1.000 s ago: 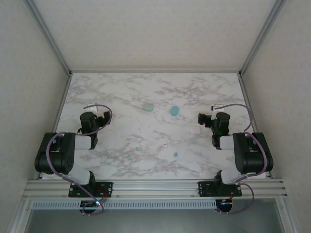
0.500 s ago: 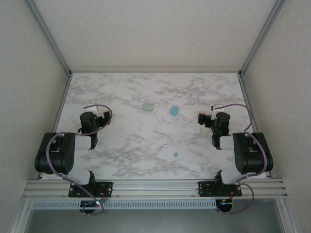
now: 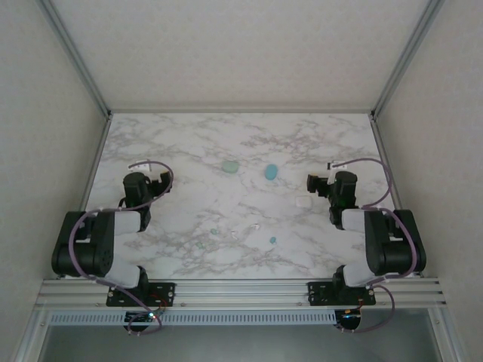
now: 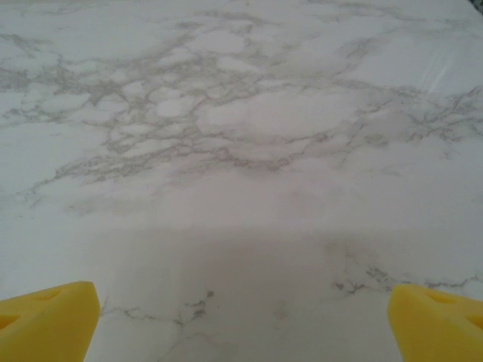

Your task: Insert the wireless bluetooth earbuds into the charging case

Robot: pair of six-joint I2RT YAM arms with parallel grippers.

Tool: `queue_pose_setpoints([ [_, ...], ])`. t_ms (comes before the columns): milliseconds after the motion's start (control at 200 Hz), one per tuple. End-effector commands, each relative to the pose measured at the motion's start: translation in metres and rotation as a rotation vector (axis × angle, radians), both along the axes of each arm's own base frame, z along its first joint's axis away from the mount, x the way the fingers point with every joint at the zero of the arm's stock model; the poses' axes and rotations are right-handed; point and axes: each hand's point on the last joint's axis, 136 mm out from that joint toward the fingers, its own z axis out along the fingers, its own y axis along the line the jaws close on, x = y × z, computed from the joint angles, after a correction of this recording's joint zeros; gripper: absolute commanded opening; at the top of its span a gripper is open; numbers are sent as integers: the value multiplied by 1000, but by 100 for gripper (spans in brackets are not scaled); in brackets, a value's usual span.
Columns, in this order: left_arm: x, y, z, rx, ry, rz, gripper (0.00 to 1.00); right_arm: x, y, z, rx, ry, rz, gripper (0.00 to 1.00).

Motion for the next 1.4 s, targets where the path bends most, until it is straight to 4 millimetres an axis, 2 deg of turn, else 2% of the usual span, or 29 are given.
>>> queue_pose_setpoints([
  [0, 1, 9, 36, -26, -26, 60, 100, 4, -6, 28, 21, 108, -64, 99],
  [85, -7, 14, 59, -61, -69, 101, 100, -2, -4, 39, 46, 223, -75, 99],
  [165, -12, 11, 86, -110, -125, 100, 100, -8, 11, 50, 121, 290, -18, 99],
  [275, -23, 34, 104, -220, -69, 303, 100, -16, 33, 59, 229, 359, 54, 99],
  [355, -31, 36, 100, -263, 39, 358, 100, -21, 48, 59, 295, 415, 107, 96],
  [410, -29, 20, 94, -312, 80, 286, 100, -24, 56, 58, 342, 455, 134, 94],
  [491, -28, -3, 88, -416, 111, 194, 100, -28, 74, 57, 412, 510, 206, 86],
  [576, -29, -22, 86, -492, 116, 104, 100, -29, 84, 51, 441, 563, 242, 76],
  [646, -32, -32, 85, -546, 121, 67, 100, -33, 80, 40, 414, 643, 200, 71],
  [731, -35, -48, 82, -596, 149, 7, 100, -40, 69, 28, 359, 731, 133, 68],
  [926, -46, -77, 74, -621, 172, -75, 100, -50, 67, 0, 342, 825, 121, 70],
  [1101, -53, -82, 81, -587, 145, -89, 100, -51, 61, -21, 342, 880, 46, 70],
  [1392, -56, -81, 86, -569, 140, -85, 100, -65, 73, -41, 368, 967, 87, 70],
])
